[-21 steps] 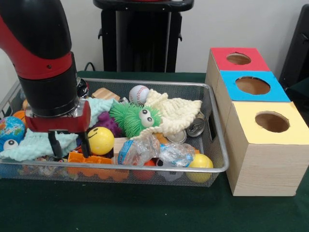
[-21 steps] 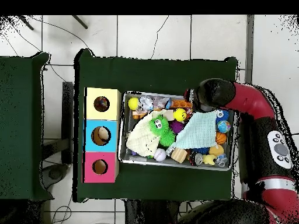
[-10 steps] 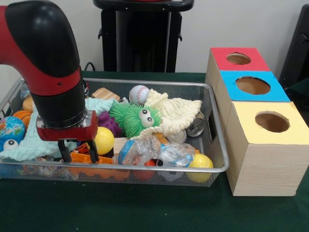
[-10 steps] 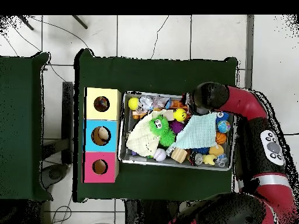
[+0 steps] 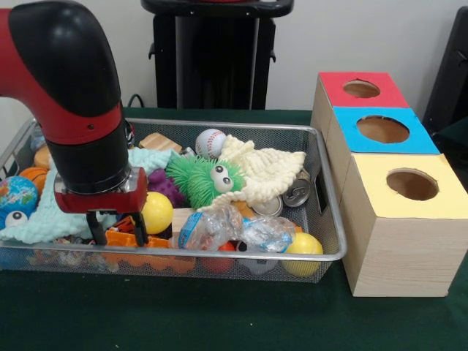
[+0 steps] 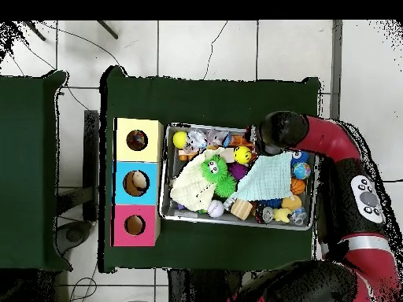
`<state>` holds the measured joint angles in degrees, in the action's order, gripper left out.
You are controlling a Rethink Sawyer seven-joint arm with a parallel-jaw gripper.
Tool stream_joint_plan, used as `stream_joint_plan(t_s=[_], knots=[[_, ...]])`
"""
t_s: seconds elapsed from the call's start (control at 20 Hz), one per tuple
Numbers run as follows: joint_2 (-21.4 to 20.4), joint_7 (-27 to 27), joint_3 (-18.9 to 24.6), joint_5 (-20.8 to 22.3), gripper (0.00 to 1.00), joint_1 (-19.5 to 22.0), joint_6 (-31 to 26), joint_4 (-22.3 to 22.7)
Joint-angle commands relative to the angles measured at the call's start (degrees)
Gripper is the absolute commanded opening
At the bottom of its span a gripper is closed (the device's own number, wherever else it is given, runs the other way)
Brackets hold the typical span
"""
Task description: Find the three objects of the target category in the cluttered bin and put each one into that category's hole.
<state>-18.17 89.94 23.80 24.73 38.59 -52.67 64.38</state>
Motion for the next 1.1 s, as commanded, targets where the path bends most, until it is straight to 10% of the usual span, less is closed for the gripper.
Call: stream_joint_plan(t_s=[0.05, 1.1], knots=[[-0.7, -14.2, 1.2, 3.2, 1.00, 1.2, -4.9, 0.6], [2.0, -18.8, 1.3, 6.3, 1.00, 2.1, -12.2, -11.0]])
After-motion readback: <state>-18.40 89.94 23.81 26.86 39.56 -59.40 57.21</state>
